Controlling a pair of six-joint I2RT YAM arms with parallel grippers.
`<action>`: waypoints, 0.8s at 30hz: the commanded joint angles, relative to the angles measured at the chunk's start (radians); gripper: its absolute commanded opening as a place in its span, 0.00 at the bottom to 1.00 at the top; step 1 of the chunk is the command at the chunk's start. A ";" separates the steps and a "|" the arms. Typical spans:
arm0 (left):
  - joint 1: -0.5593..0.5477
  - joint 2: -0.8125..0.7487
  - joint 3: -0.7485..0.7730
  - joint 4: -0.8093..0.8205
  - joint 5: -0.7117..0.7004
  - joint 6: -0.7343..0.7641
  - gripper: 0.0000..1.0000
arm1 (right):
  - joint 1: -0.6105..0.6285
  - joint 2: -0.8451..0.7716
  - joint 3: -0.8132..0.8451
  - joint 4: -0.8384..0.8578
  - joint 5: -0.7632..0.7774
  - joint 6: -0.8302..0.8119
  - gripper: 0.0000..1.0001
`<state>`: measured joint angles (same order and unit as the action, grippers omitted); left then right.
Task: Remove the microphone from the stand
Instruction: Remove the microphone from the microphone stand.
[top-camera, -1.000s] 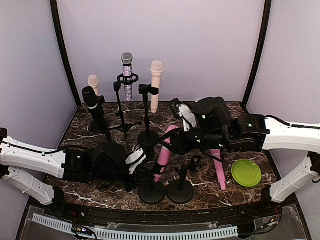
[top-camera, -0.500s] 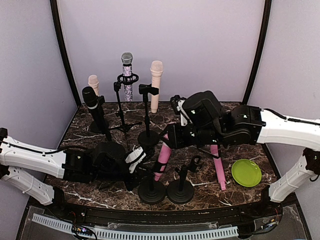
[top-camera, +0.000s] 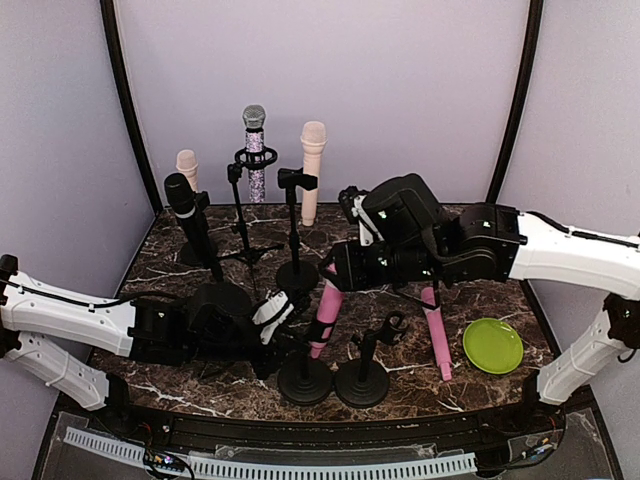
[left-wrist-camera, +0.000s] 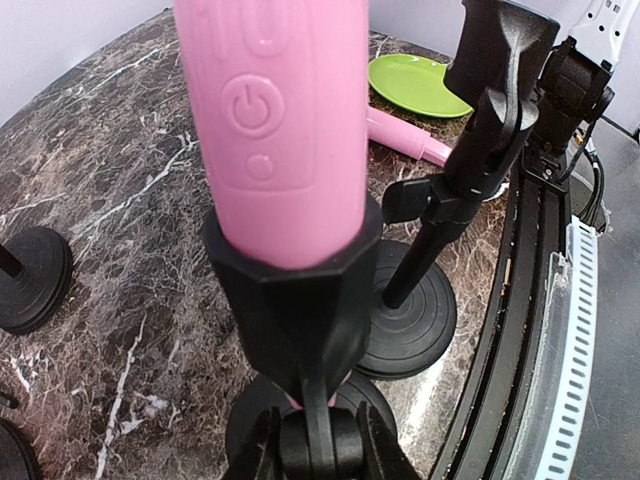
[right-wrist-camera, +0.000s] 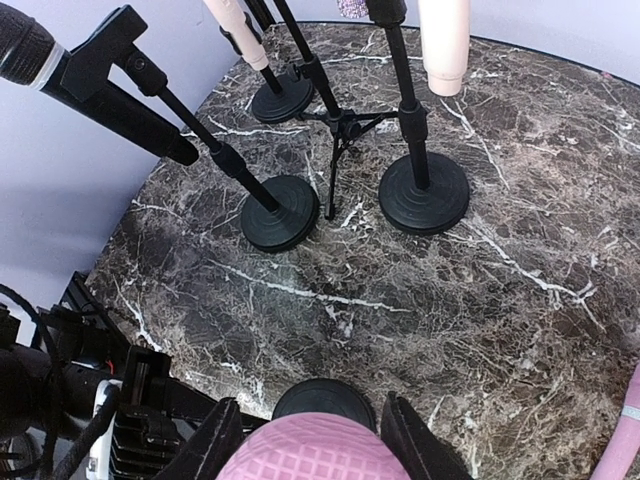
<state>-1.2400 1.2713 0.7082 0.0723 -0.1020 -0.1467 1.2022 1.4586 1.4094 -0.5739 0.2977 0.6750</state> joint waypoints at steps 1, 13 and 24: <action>-0.001 0.017 -0.012 -0.075 0.042 0.013 0.00 | -0.025 -0.136 -0.038 0.204 -0.074 -0.057 0.22; -0.001 0.008 -0.014 -0.092 0.048 0.076 0.00 | -0.037 -0.127 -0.056 0.230 -0.007 -0.056 0.22; 0.001 0.081 0.071 -0.106 0.100 0.098 0.00 | -0.075 -0.163 -0.069 0.265 -0.222 -0.181 0.25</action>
<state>-1.2358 1.3231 0.7647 0.0437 -0.0555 -0.0772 1.1603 1.3548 1.2919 -0.4866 0.1768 0.5556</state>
